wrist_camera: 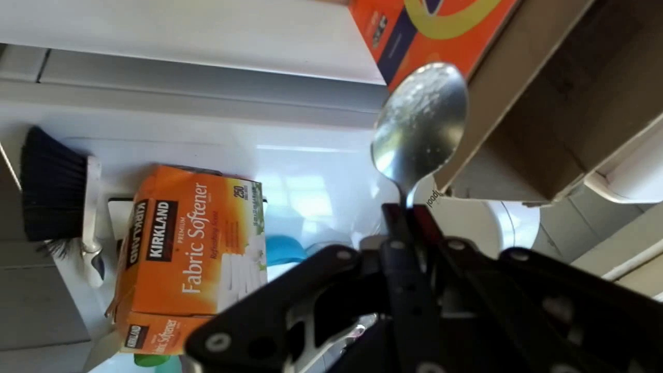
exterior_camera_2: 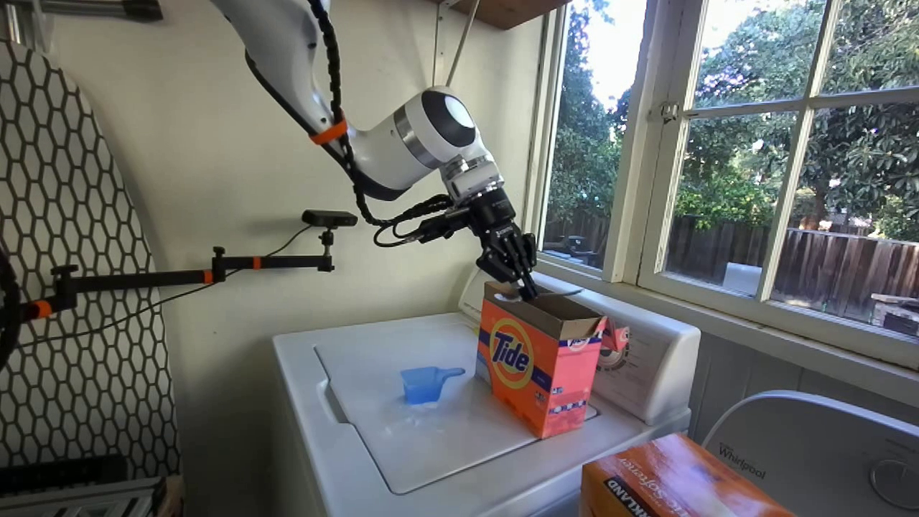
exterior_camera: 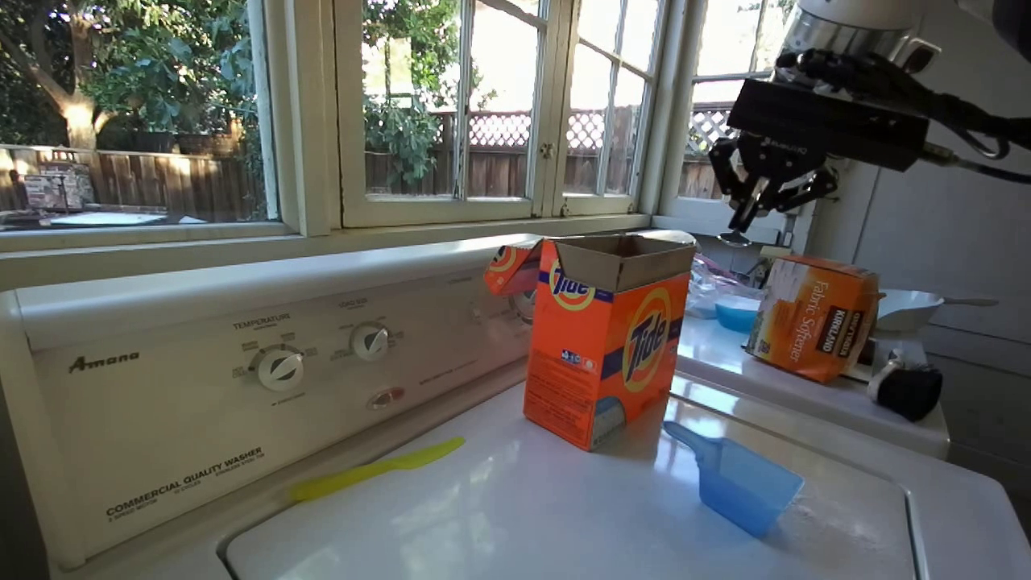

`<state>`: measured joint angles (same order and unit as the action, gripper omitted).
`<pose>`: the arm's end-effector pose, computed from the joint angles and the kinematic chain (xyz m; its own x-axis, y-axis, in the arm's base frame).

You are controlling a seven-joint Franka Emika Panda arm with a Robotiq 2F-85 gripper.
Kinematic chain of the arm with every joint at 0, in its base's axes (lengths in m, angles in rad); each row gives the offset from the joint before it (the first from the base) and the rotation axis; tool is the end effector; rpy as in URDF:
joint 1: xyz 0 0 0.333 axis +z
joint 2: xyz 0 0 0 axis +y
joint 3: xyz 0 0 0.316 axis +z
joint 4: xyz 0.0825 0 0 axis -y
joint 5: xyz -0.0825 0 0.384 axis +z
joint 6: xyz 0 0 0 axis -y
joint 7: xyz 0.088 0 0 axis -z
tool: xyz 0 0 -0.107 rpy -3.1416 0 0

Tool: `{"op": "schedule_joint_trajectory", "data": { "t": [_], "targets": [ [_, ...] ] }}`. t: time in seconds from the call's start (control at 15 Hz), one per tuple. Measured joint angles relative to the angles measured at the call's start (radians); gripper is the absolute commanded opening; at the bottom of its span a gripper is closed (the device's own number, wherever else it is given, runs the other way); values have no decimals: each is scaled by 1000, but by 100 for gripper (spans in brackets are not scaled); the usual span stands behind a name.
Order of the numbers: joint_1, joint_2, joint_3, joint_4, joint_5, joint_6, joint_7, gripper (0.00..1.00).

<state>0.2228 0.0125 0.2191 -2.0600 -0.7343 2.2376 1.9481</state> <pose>0.5246 0.2259 0.4513 0.3287 -0.7784 0.5348 -0.8243 -0.5129 -0.2399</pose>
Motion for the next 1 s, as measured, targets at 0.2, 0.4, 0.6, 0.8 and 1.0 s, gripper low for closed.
{"op": "schedule_joint_trajectory", "data": {
  "t": [0.2,0.4,0.6,0.8,1.0],
  "targets": [
    [-1,-34,-5,-75,62,41,-42,2],
    [-5,-58,-8,-156,111,118,-75,2],
    [-12,-70,-13,-246,145,213,-89,2],
    [-22,-75,-16,-328,147,302,-89,2],
    [-39,-73,-17,-393,147,376,-87,2]
  ]
}}
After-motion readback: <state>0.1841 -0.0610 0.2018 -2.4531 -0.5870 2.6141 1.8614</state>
